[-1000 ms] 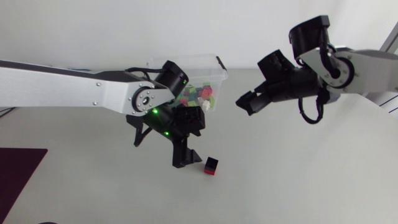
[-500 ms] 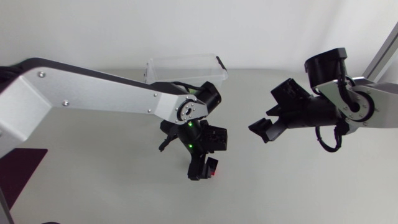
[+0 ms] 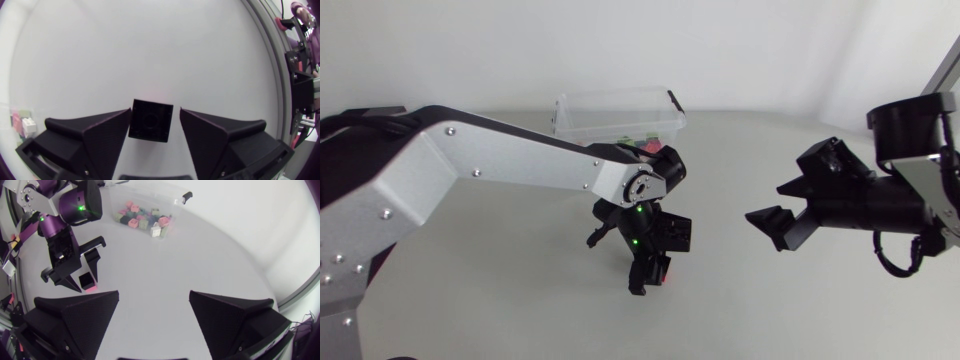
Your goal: Place the duplo bricks in the container
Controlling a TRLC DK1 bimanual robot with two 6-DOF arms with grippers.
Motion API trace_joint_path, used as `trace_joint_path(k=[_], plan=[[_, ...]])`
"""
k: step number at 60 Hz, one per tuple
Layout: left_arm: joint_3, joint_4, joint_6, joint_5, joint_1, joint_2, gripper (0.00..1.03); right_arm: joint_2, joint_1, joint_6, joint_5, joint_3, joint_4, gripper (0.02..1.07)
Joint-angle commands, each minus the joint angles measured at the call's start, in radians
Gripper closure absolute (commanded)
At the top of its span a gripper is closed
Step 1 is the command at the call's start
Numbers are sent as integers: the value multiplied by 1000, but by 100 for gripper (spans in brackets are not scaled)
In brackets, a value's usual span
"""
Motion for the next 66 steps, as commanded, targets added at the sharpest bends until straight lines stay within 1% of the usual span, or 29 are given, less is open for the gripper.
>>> trace_joint_path(k=[1, 9, 13, 24, 33, 45, 47, 52, 58, 66], plan=[[22, -12, 20, -9, -2, 33, 69, -60, -19, -8, -2, -42, -15, 6], [6, -21, 23, -18, 3, 37, 73, -155, -49, -7, 3, -69, -23, 6], [5, -47, 23, -30, 3, 30, 73, -204, -72, -7, 1, -66, -46, 6], [-15, -61, 25, -59, 3, 5, 74, -327, -131, -5, 3, -65, -95, 6], [-29, -59, 16, -61, 23, -46, 74, -408, -197, 21, 0, -82, -95, 6], [-47, -38, -10, -32, 88, -153, 74, -548, -287, 73, 7, -137, -15, 6], [-55, -18, -24, -25, 111, -185, 74, -595, -304, 92, 33, -174, 26, 6], [-58, -7, -41, -15, 138, -219, 74, -624, -304, 115, 58, -191, 48, 6], [-57, 3, -64, -2, 159, -253, 74, -673, -321, 113, 73, -221, 88, 6], [-55, 13, -93, 4, 173, -293, 74, -692, -322, 102, 87, -261, 138, 6]])
